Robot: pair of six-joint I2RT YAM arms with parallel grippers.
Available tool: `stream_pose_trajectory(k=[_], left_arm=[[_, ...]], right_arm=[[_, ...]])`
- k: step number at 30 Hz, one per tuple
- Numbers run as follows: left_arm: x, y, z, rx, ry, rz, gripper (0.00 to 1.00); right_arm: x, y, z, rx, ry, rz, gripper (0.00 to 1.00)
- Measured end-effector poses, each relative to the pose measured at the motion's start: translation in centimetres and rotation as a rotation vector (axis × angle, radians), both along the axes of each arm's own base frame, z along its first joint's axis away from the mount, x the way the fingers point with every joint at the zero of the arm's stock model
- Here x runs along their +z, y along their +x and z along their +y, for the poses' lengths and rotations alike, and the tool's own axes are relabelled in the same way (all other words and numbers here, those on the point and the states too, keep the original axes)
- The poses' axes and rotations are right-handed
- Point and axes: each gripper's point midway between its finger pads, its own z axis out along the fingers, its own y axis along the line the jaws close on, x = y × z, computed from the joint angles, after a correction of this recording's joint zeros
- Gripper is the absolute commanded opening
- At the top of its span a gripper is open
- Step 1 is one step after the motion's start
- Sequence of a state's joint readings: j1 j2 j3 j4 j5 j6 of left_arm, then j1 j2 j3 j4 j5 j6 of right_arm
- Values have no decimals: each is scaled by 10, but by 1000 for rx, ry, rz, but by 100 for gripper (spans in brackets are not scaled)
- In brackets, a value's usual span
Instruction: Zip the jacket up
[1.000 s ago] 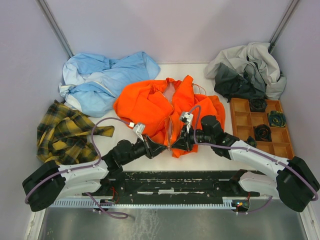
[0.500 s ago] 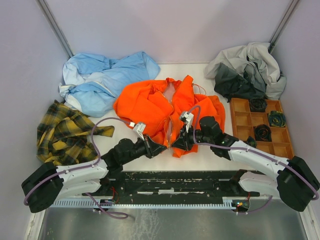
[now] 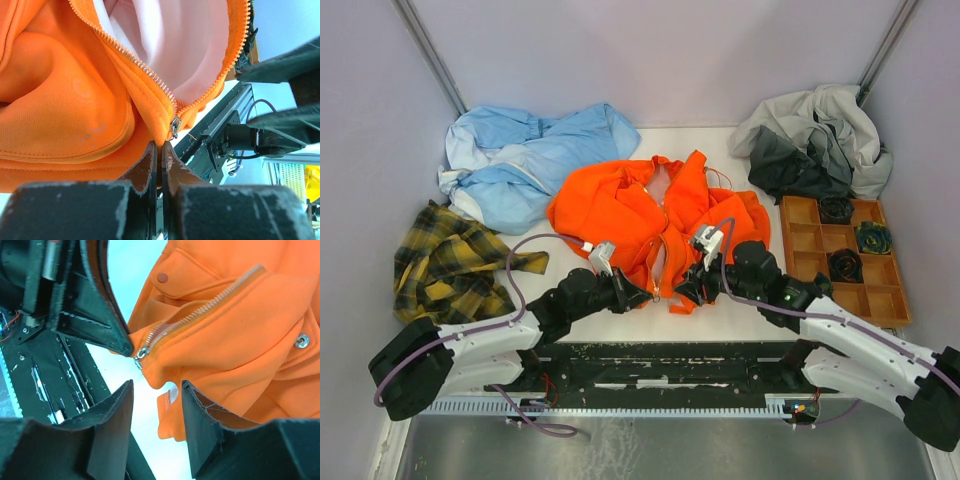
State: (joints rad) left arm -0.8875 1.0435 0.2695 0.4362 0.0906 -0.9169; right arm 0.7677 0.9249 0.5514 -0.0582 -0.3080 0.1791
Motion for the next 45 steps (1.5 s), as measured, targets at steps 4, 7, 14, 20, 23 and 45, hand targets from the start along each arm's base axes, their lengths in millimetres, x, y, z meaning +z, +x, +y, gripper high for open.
stream_pose_trajectory(k=[4, 7, 14, 20, 23, 45], left_arm=[[-2, -2, -1, -8, 2, 16, 3], [-2, -4, -1, -12, -1, 24, 3], [1, -4, -3, -14, -10, 30, 3], [2, -5, -4, -17, -20, 41, 3], [3, -6, -5, -26, -30, 46, 3], [13, -9, -15, -60, -95, 59, 3]], right_arm=[[12, -15, 4, 48, -8, -79, 58], [15, -29, 11, 112, -25, -138, 59], [-1, -53, 34, 261, -106, -297, 65], [-43, -58, 37, 323, -222, -497, 66], [-59, -51, 38, 305, -299, -587, 66], [-45, -10, 43, 21, -316, -767, 49]])
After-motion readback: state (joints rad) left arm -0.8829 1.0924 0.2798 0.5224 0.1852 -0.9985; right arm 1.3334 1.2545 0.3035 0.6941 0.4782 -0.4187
